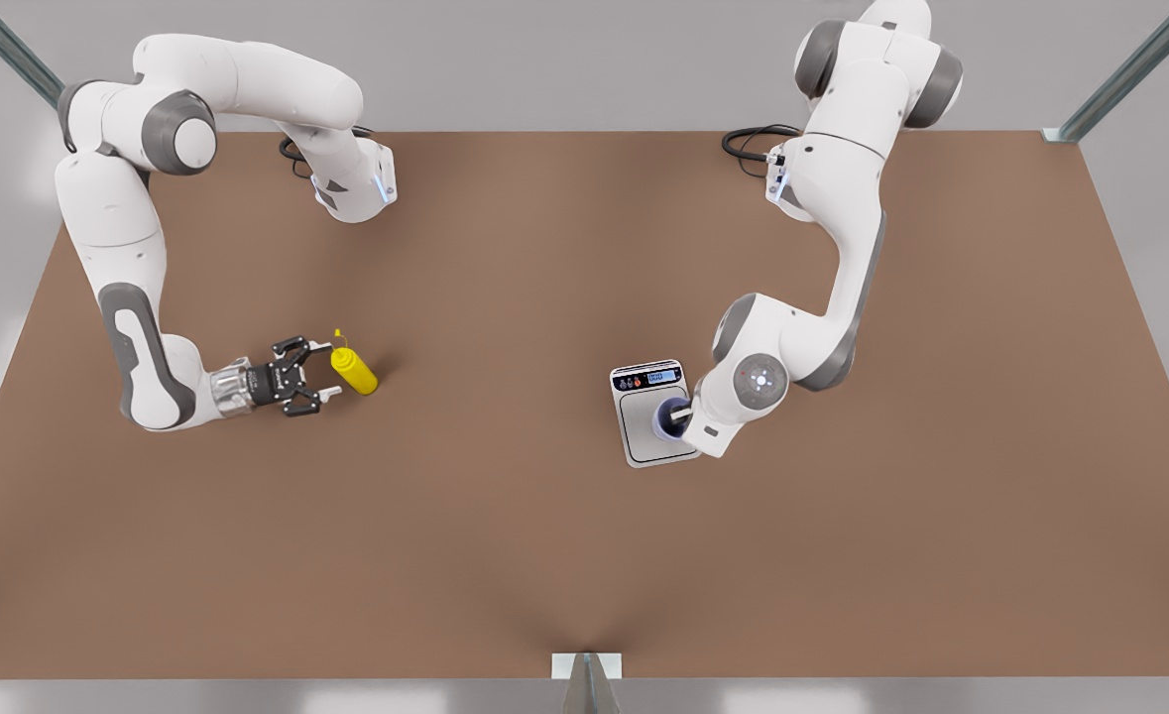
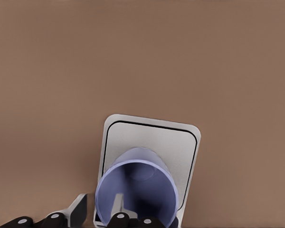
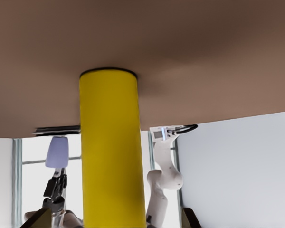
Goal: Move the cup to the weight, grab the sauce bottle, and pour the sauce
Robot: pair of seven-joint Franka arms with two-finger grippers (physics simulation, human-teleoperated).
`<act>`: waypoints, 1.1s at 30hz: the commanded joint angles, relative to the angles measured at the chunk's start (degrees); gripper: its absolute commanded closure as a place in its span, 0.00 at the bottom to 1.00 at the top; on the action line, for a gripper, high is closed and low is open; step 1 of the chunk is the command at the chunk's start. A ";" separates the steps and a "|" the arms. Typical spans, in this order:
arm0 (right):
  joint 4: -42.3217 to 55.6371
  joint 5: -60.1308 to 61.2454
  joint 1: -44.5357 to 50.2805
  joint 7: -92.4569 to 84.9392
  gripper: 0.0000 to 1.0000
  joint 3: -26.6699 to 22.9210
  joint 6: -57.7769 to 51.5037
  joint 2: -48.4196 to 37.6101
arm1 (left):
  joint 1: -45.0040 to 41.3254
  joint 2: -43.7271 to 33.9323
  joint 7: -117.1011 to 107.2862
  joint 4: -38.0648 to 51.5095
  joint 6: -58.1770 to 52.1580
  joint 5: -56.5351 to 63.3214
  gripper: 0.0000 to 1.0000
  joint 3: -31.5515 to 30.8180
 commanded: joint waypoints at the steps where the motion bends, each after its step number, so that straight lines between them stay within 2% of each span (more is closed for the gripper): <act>1: 0.00 0.00 0.01 0.04 0.00 0.24 0.05 0.00 | 0.00 -0.04 0.00 -0.08 -0.01 0.02 0.01 0.00; 3: 0.17 0.18 0.01 0.04 0.00 0.41 1.11 0.44 | 0.00 -1.45 0.79 1.58 -4.39 0.63 0.00 0.35; 4: 0.44 0.35 0.01 0.04 0.00 0.41 1.20 0.79 | 1.40 -1.18 2.80 9.31 -17.65 2.04 0.00 1.67; 5: 0.44 0.44 -0.16 0.04 0.00 0.41 2.16 0.88 | 4.91 -1.80 11.03 17.29 -30.64 3.97 0.00 4.20; 6: 0.52 0.53 -0.34 -0.05 0.00 0.85 2.42 0.88 | 6.50 -2.32 20.52 22.22 -37.95 4.33 0.00 7.54; 7: 0.52 0.62 -0.34 0.04 0.00 1.03 2.86 0.88 | 6.77 -4.51 29.15 24.53 -43.33 4.33 0.00 13.26; 8: 0.44 0.70 -0.34 0.04 0.00 1.99 3.30 0.97 | 6.77 -6.89 36.36 24.53 -45.27 7.31 0.00 15.38; 9: 0.35 0.70 -0.43 0.04 0.00 2.69 3.57 0.97 | 6.77 -7.77 45.50 24.53 -45.27 10.91 0.00 15.64; 11: 0.17 0.62 -0.43 -0.05 0.00 2.87 3.04 1.05 | 7.21 -9.36 46.05 24.00 -44.83 11.71 0.00 15.56; 12: 0.17 0.62 -0.43 -0.05 0.00 3.57 2.95 0.97 | 9.22 -12.43 45.26 21.64 -43.78 12.24 0.00 11.62; 13: 0.17 0.62 -0.69 0.04 0.00 3.58 2.87 0.97 | 13.27 -18.57 45.00 13.91 -36.85 17.68 0.00 3.96; 14: 0.08 0.62 -0.78 0.04 0.00 3.66 2.69 0.97 | 13.36 -23.07 44.82 8.62 -33.23 17.51 0.00 3.87; 20: 0.08 0.44 -1.04 -0.05 0.00 4.37 1.72 0.44 | 13.62 -20.52 44.91 9.50 -35.60 14.44 0.00 4.22; 29: -2.03 -1.32 -0.96 -1.19 0.02 5.33 3.92 0.97 | 13.62 -22.54 45.61 9.59 -41.67 10.39 0.00 4.13; 30: -1.94 -1.23 -0.96 -1.37 0.11 5.42 4.01 0.97 | 13.62 -22.63 45.61 9.59 -41.76 10.39 0.00 4.13; 31: -1.76 -0.88 -1.04 -1.98 0.26 5.86 4.01 0.88 | 13.62 -22.63 45.61 9.59 -41.85 10.39 0.00 4.04; 33: -1.23 -0.97 -1.04 -1.98 0.37 6.04 4.27 0.79 | 13.62 -22.54 45.61 9.59 -41.76 10.39 0.00 3.87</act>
